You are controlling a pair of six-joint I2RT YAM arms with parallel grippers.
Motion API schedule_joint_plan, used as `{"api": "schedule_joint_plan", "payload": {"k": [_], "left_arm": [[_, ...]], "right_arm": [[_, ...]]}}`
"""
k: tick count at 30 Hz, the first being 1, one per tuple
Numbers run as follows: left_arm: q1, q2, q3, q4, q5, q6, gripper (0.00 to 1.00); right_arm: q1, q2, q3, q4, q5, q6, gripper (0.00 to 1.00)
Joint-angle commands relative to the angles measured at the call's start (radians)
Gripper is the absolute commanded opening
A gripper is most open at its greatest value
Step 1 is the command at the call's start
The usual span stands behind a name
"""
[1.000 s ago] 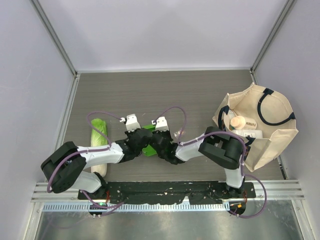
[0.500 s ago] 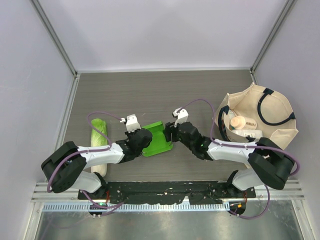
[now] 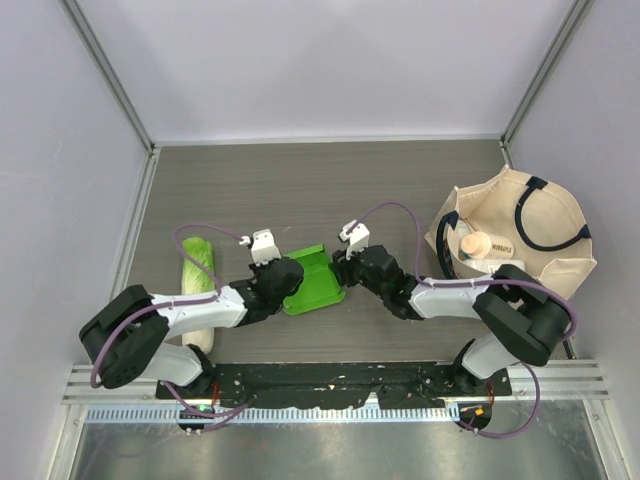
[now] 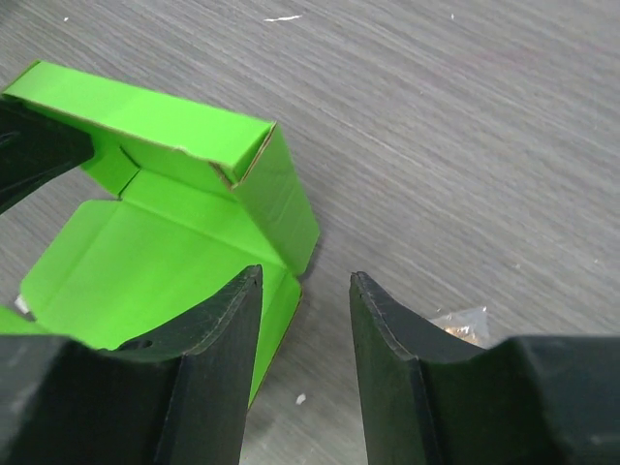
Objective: Fold the paper box
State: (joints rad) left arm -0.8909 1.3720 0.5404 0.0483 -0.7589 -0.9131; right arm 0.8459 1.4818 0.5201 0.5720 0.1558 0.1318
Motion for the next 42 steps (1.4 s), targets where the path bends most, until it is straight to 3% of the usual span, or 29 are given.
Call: {"api": "schedule_joint_plan", "payload": {"k": [1, 11, 30, 37, 42], "left_arm": [[-0.003, -0.027, 0.013, -0.126, 0.023, -0.006, 0.0], [-0.005, -0.021, 0.046, -0.151, 0.013, 0.005, 0.0], [-0.005, -0.014, 0.075, -0.193, 0.01, 0.01, 0.0], [-0.003, -0.017, 0.079, -0.199, 0.024, -0.003, 0.0], [-0.005, -0.033, 0.087, -0.205, 0.062, -0.009, 0.0]], "right_arm": [[0.001, 0.052, 0.07, 0.155, 0.045, -0.087, 0.45], [0.005, 0.179, 0.156, 0.2, 0.028, -0.109, 0.41], [0.03, 0.159, 0.106, 0.207, 0.02, -0.075, 0.44], [0.045, 0.219, 0.161, 0.21, 0.05, -0.1, 0.25], [0.085, 0.299, 0.216, 0.213, 0.205, -0.127, 0.11]]}}
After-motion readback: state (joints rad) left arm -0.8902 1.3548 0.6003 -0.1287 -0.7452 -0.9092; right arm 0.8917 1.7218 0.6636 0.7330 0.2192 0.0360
